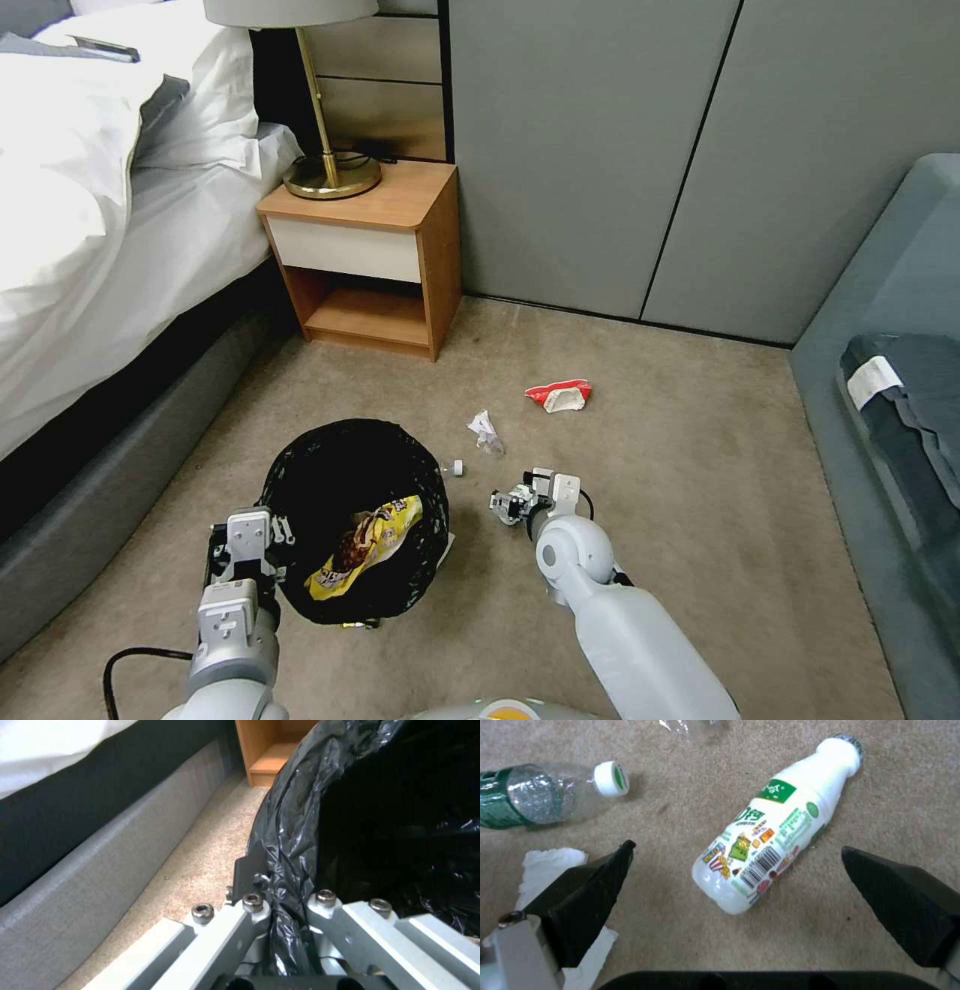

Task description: Pick up the trash bin, then pick up the garbage from the floor and place it into the trash bin.

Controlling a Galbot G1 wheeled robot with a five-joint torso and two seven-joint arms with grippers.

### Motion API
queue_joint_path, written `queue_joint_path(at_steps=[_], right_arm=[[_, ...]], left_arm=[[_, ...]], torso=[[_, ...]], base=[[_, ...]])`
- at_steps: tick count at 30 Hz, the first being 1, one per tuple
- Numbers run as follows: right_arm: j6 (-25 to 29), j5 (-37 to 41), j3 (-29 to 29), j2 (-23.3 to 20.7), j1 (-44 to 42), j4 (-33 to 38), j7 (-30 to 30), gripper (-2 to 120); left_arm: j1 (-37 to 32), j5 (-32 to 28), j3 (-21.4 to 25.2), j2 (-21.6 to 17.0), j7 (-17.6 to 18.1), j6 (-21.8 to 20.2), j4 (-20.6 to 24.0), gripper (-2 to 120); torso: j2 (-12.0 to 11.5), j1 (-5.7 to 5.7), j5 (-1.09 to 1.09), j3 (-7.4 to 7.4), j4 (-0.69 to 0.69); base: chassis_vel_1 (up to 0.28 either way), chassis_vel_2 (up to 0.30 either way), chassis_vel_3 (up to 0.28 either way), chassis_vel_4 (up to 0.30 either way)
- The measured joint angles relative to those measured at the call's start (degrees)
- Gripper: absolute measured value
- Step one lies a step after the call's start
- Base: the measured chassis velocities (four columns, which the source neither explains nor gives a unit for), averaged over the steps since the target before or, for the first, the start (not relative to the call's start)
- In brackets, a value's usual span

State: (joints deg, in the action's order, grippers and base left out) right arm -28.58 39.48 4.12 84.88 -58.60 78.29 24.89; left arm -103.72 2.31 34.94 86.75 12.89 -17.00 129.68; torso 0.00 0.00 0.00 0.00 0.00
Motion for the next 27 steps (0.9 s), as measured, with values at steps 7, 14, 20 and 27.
queue_joint_path(at_steps=[7,14,20,27], right_arm=[[2.46,-2.49,-0.06,0.9,1.88,-5.52,-1.88,100],[5.63,-5.06,-0.07,2.41,4.35,-13.7,-4.37,100],[7.79,-6.62,-0.53,3.57,5.79,-18.75,-6.02,100],[9.4,-7.9,-0.93,4.2,7.0,-21.07,-7.49,100]], left_arm=[[-0.38,0.14,0.2,0.02,0.0,0.1,-0.12,1],[-0.74,0.88,0.01,0.37,0.0,0.12,-0.49,1],[-1.08,1.3,0.04,0.45,0.0,0.12,-0.7,1],[-1.1,2.0,-0.15,0.73,0.0,0.13,-1.12,1]], torso=[[0.0,0.0,0.0,0.0,0.0],[0.0,0.0,0.0,0.0,0.0],[0.0,0.0,0.0,0.0,0.0],[0.0,0.0,-0.01,0.0,0.0]], base=[[0.0,0.0,0.0,0.0],[0.0,0.0,0.0,0.0],[0.0,0.0,0.0,0.0],[0.0,0.0,0.0,0.0]])
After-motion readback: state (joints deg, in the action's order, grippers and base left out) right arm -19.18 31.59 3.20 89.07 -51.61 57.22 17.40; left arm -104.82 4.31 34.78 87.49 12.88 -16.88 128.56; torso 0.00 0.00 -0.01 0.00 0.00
